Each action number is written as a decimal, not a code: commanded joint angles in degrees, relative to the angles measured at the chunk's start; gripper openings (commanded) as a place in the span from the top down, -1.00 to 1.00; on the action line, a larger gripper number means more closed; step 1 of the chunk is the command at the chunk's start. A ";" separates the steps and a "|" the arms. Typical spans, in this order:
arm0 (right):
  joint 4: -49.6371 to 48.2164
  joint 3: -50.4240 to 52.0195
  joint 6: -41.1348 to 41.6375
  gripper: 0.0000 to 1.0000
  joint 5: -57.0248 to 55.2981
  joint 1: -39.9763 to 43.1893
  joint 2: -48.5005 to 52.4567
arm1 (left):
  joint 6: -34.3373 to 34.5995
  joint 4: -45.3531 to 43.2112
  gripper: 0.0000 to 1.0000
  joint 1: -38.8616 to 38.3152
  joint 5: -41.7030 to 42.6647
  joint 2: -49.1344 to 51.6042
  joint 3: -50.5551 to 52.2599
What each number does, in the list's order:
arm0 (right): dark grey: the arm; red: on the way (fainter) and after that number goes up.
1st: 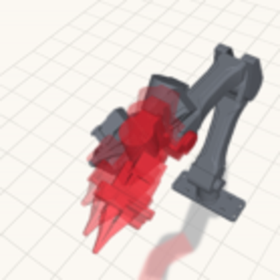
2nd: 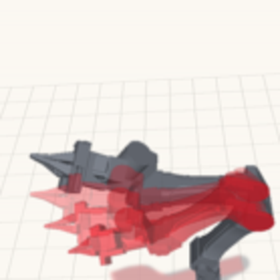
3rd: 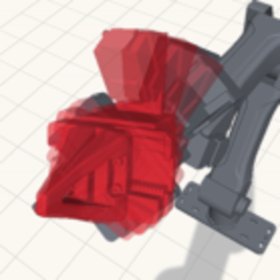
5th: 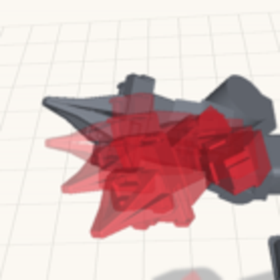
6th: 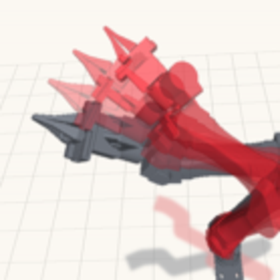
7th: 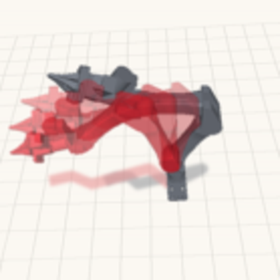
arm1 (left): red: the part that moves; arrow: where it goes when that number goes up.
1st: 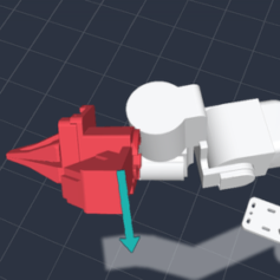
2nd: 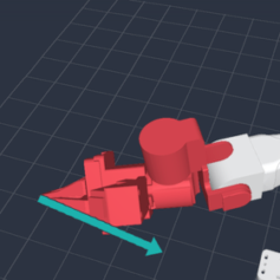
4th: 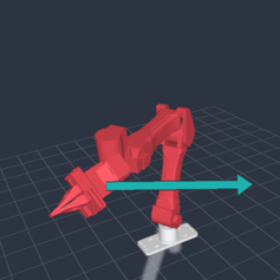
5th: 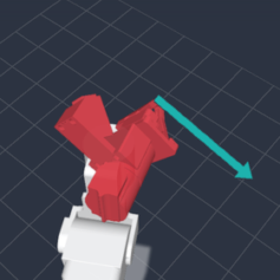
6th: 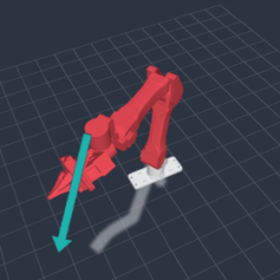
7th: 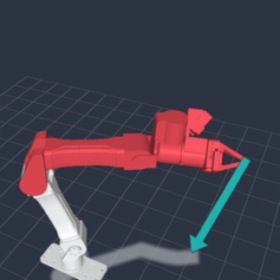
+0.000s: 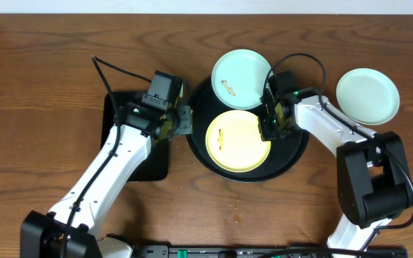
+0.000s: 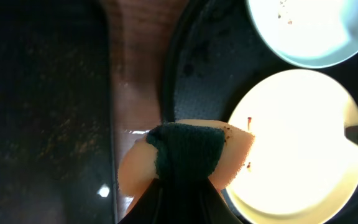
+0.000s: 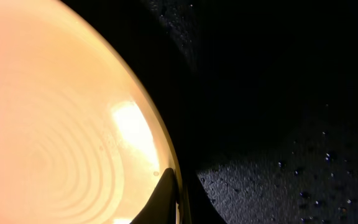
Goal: Clean dirty plates on tray and stack at the side
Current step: 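Move the sponge with the left gripper onto the yellow plate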
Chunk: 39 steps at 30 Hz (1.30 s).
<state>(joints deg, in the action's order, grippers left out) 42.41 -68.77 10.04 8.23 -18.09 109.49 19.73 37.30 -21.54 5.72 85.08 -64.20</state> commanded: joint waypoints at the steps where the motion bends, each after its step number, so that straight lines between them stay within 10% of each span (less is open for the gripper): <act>1: 0.98 1.38 3.45 0.98 -2.21 0.20 -0.42 | 0.81 -1.29 0.85 -1.81 1.51 0.57 0.24; 39: 3.63 1.40 5.07 0.95 -2.43 0.42 -0.81 | -8.41 -20.50 0.85 -13.40 -0.87 18.88 0.24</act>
<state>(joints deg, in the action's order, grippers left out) 45.80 -68.42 15.27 8.03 -17.98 109.06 13.58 16.86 -35.70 5.98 103.42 -64.20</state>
